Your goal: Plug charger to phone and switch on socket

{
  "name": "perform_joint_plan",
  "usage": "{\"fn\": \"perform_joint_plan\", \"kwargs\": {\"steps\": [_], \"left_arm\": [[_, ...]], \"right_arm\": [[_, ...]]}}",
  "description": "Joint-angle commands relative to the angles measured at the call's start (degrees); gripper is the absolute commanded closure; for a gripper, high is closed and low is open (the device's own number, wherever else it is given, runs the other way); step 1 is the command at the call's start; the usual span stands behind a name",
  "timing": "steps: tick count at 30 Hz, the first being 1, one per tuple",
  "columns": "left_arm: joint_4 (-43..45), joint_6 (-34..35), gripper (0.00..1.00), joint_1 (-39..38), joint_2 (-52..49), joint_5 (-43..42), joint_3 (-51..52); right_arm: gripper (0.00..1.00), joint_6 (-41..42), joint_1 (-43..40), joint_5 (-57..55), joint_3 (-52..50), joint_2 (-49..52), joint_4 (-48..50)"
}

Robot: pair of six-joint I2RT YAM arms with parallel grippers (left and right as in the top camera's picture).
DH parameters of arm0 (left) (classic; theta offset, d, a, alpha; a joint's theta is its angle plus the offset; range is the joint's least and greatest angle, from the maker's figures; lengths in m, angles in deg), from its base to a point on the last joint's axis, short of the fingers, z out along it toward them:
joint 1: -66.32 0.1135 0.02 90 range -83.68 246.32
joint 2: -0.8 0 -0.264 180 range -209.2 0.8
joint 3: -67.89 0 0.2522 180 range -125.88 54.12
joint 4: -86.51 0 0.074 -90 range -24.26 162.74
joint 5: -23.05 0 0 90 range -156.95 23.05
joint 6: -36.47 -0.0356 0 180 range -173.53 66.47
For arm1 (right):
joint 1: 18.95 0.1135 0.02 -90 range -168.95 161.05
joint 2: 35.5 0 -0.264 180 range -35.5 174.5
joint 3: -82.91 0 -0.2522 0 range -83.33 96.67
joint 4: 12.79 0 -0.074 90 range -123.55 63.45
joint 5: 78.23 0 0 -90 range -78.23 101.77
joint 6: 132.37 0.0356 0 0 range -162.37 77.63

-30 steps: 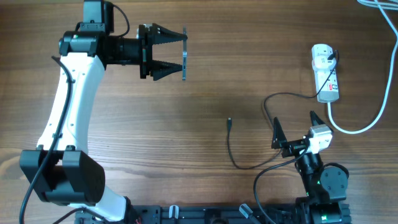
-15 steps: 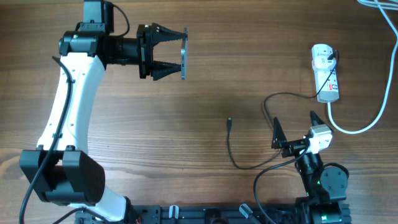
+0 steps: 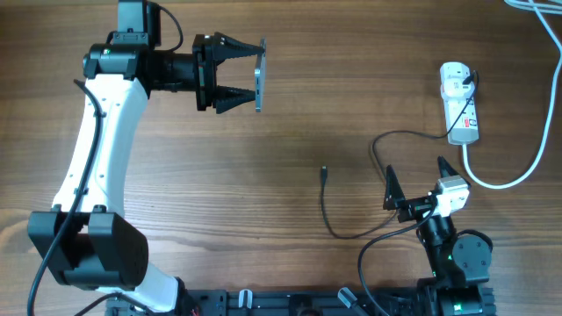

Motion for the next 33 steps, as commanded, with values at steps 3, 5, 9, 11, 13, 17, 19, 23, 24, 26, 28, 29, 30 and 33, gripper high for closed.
{"fn": "perform_joint_plan", "kwargs": {"steps": [3,5,9,11,13,17,19,23,24,26,28,29,30,33], "left_arm": [[0.15,1.66,0.43,-0.09,1.77,-2.89,-0.33],[0.15,2.10,0.46,-0.09,1.77,-2.89,-0.33],[0.17,2.08,0.46,-0.09,1.77,-2.89,-0.33],[0.17,2.05,0.46,-0.09,1.77,-2.86,-0.33],[0.17,2.05,0.46,-0.09,1.77,-2.86,-0.33],[0.15,2.05,0.45,-0.09,1.77,-2.86,-0.33],[0.17,2.05,0.45,-0.09,1.77,-2.86,-0.33],[0.17,2.05,0.45,-0.09,1.77,-2.86,-0.33],[0.17,2.05,0.45,-0.09,1.77,-2.86,-0.33],[0.15,2.05,0.45,-0.09,1.77,-2.86,-0.33],[0.15,2.05,0.45,-0.09,1.77,-2.86,-0.33],[0.17,2.05,0.45,-0.09,1.77,-2.86,-0.33],[0.15,2.05,0.45,-0.09,1.77,-2.86,-0.33],[0.15,2.05,0.45,-0.09,1.77,-2.86,-0.33]], "right_arm": [[0.00,0.37,0.26,-0.59,-0.07,-0.28,0.22],[0.00,0.37,0.28,-0.59,-0.07,-0.28,0.22],[0.00,0.37,0.26,-0.59,-0.07,-0.28,0.22],[0.00,0.39,0.26,-0.59,-0.07,-0.28,0.22],[0.00,0.37,0.26,-0.59,-0.07,-0.28,0.22],[0.00,0.35,0.28,-0.59,-0.07,-0.28,0.22],[0.00,0.37,0.28,-0.59,-0.07,-0.28,0.22],[0.00,0.39,0.26,-0.59,-0.07,-0.28,0.22],[0.00,0.37,0.26,-0.59,-0.07,-0.31,0.22],[0.00,0.37,0.26,-0.59,-0.07,-0.28,0.22],[0.00,0.37,0.26,-0.59,-0.07,-0.28,0.22],[0.00,0.37,0.26,-0.59,-0.07,-0.28,0.22],[0.00,0.37,0.26,-0.59,-0.07,-0.28,0.22],[0.00,0.37,0.28,-0.59,-0.07,-0.28,0.22]]}}
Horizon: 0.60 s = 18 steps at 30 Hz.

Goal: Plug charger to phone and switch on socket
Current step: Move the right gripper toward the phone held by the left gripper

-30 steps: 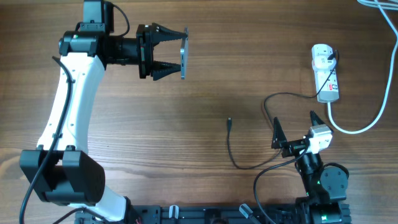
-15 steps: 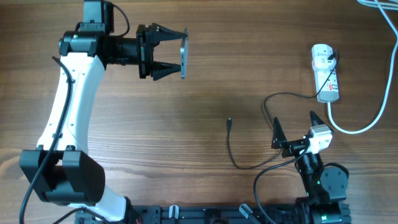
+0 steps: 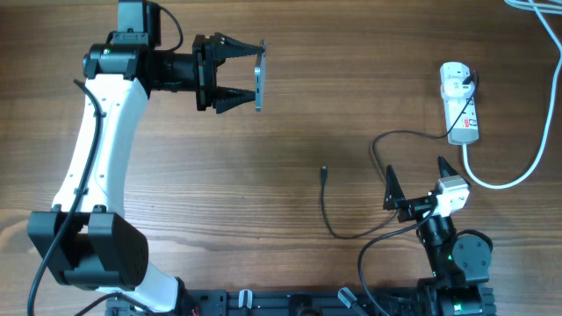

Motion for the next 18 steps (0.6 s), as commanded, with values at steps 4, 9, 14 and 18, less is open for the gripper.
{"fn": "perform_joint_plan", "kwargs": {"steps": [4,9,14,18], "left_arm": [[0.15,0.35,0.45,-0.09,1.77,-2.86,-0.33],[0.15,0.35,0.45,-0.09,1.77,-2.84,-0.33],[0.15,0.35,0.45,-0.09,1.77,-2.86,-0.33],[0.15,0.37,0.46,-0.09,1.77,-2.86,-0.33]], "right_arm": [[0.00,0.46,0.28,0.15,-0.07,-0.31,0.39],[0.00,39.21,0.28,22.88,-0.07,-0.26,1.88],[0.00,46.23,0.28,32.94,0.09,0.90,3.52],[0.00,36.76,0.28,27.91,6.29,2.97,-9.31]]}}
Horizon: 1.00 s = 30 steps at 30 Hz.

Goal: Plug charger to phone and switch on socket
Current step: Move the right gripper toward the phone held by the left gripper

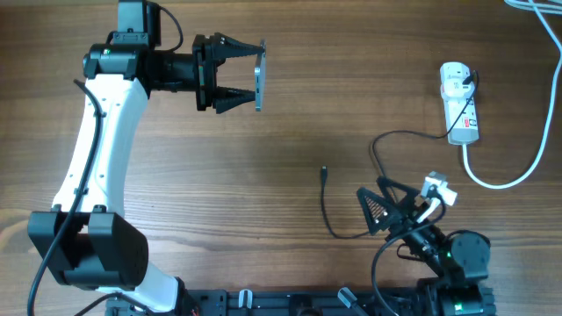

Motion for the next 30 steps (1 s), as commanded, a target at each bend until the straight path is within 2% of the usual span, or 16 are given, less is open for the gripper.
{"fn": "perform_joint_plan", "kwargs": {"steps": [1,2,4,6,8,10,12,14,16,17,18,20,22,23,27,30], "left_arm": [[0.15,0.37,0.46,-0.09,1.77,-2.71,-0.33],[0.15,0.37,0.46,-0.09,1.77,-2.71,-0.33],[0.15,0.35,0.46,-0.09,1.77,-2.71,-0.33],[0.15,0.33,0.46,-0.09,1.77,-2.69,-0.33],[0.17,0.28,0.46,-0.15,1.77,-2.67,-0.33],[0.15,0.33,0.46,-0.22,1.77,-2.64,-0.33],[0.15,0.33,0.47,-0.22,1.77,-2.67,-0.33],[0.15,0.33,0.47,-0.35,1.77,-2.64,-0.33],[0.15,0.35,0.46,-0.42,1.77,-2.67,-0.33],[0.17,0.33,0.46,-0.42,1.77,-2.43,-0.33],[0.17,0.33,0.47,-0.42,1.77,-2.21,-0.33],[0.17,0.31,0.47,-0.42,1.77,-2.23,-0.33],[0.15,0.33,0.49,-0.42,1.77,-2.25,-0.33],[0.15,0.33,0.49,-0.42,1.77,-2.25,-0.33],[0.15,0.35,0.52,-0.42,1.77,-2.21,-0.33],[0.15,0.35,0.52,-0.44,1.77,-2.21,-0.33]], "right_arm": [[0.00,-8.55,0.20,-5.53,8.70,3.65,-10.10],[0.00,-13.62,0.20,-9.79,13.62,6.64,-17.03],[0.00,-18.56,0.20,-16.59,23.06,13.66,-30.60],[0.00,-19.34,0.20,-16.22,29.88,20.22,-37.27],[0.00,-11.74,0.20,-10.97,31.67,24.33,-35.56],[0.01,-15.69,0.20,1.68,31.69,26.69,-31.28],[0.00,-15.23,0.20,4.52,32.79,29.22,-34.07],[0.00,-16.85,0.20,0.70,34.99,31.06,-39.43],[0.01,-21.35,0.20,-10.16,42.53,35.80,-51.67],[0.00,-24.39,0.20,-12.44,48.61,40.39,-59.25],[0.01,-25.59,0.20,-12.37,51.45,42.62,-62.23],[0.00,-25.11,0.20,-8.61,57.05,46.99,-65.64],[0.00,-31.50,0.20,7.96,57.37,48.13,-62.60],[0.00,-33.29,0.28,10.34,57.40,48.19,-62.10],[0.01,-26.14,7.26,-7.96,61.09,50.14,-69.31],[0.01,-14.60,19.34,-28.65,74.82,59.56,-81.90]]}}
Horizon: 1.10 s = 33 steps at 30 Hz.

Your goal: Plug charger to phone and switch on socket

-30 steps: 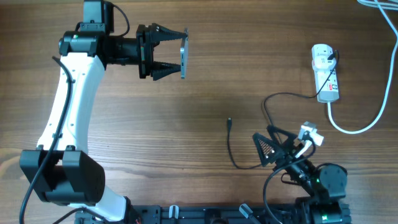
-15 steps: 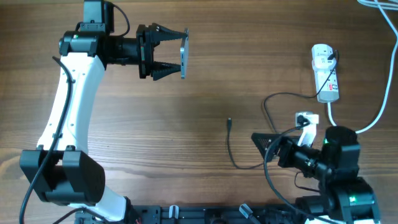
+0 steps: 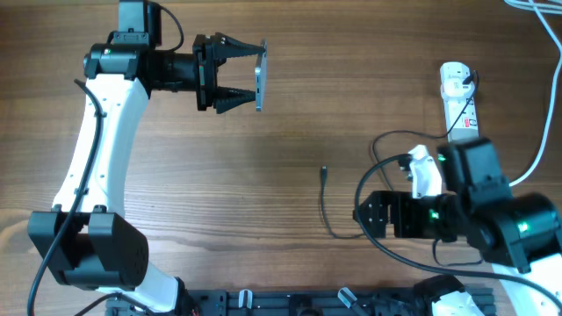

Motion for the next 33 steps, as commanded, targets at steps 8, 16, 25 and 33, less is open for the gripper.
{"fn": "perform_joint_plan", "kwargs": {"steps": [8,16,25,33], "left_arm": [[-0.09,0.15,0.52,-0.52,1.77,-0.31,-0.33],[-0.07,0.17,0.52,-0.52,1.77,2.34,-0.33],[-0.09,0.20,0.52,-0.63,1.77,4.72,-0.33],[-0.07,0.17,0.51,-1.14,1.77,5.97,-0.33]], "right_arm": [[0.04,14.82,25.09,-16.59,17.33,13.88,3.56],[0.07,21.24,39.54,-33.11,52.04,33.90,-9.92],[0.16,17.90,39.54,-42.73,55.34,37.92,8.98],[0.30,20.85,37.20,-52.43,55.34,44.68,9.68]]}}
